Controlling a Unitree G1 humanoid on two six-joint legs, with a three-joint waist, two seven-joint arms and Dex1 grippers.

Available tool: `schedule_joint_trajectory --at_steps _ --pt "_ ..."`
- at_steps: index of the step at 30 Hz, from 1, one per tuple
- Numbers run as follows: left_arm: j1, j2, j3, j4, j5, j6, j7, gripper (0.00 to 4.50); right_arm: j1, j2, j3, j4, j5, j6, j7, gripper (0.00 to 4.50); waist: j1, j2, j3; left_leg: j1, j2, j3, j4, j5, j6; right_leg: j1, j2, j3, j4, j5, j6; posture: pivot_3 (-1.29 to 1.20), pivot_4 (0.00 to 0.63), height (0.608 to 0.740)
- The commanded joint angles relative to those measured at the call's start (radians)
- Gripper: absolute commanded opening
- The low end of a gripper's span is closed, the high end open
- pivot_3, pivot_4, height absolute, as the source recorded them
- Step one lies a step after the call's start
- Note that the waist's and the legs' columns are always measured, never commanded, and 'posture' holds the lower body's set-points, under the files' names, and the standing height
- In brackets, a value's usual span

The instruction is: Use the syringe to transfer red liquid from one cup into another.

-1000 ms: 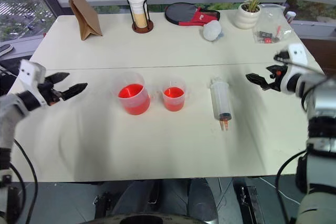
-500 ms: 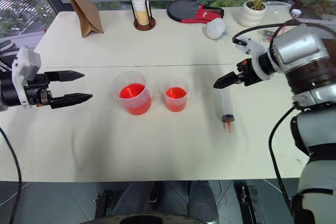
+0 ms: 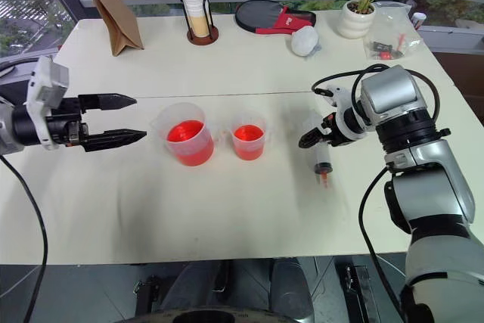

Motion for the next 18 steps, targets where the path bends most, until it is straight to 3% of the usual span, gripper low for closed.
schedule_joint_trajectory --at_steps 1,3,7,13,18 --pt "-0.027 0.009 0.015 0.02 0.007 -0.019 0.002 4.5 0.005 0.014 -0.015 -0.012 -0.008 -0.041 -0.042 2.08 0.001 0.0 0.0 0.0 0.0 0.0 0.0 0.0 0.0 0.0 0.0 0.0 0.0 0.0 0.0 0.0 0.15 0.739" --pt "-0.025 0.0 0.01 0.019 0.012 -0.024 0.007 4.5 0.022 0.009 -0.003 -0.04 0.0 -0.037 -0.045 1.36 0.001 -0.001 0.0 0.0 0.0 0.0 0.0 0.0 0.0 0.0 0.0 0.0 0.0 0.0 0.0 0.0 0.15 0.739" --pt "-0.016 -0.018 0.011 0.024 0.015 -0.03 0.018 4.5 0.036 0.01 -0.032 -0.09 0.025 -0.028 -0.049 1.36 0.001 -0.002 -0.001 0.0 0.0 0.0 0.001 0.0 0.0 0.001 0.0 0.0 0.0 0.0 0.0 0.0 0.15 0.739" --pt "-0.031 0.027 0.077 0.198 0.049 -0.082 -0.009 4.5 -0.105 0.035 -0.346 -0.174 0.082 -0.602 -0.028 1.36 -0.003 0.002 0.002 -0.001 0.0 0.002 -0.001 0.001 -0.001 -0.003 0.0 0.001 0.002 0.0 0.0 0.0 0.15 0.739" --pt "-0.119 0.047 0.047 0.318 0.076 -0.109 -0.043 4.5 -0.214 0.138 -0.435 -0.177 0.192 -0.737 0.043 1.36 -0.003 -0.002 -0.001 -0.002 0.001 0.002 -0.002 0.001 -0.001 -0.005 0.001 0.0 0.002 0.0 0.0 0.0 0.15 0.739"
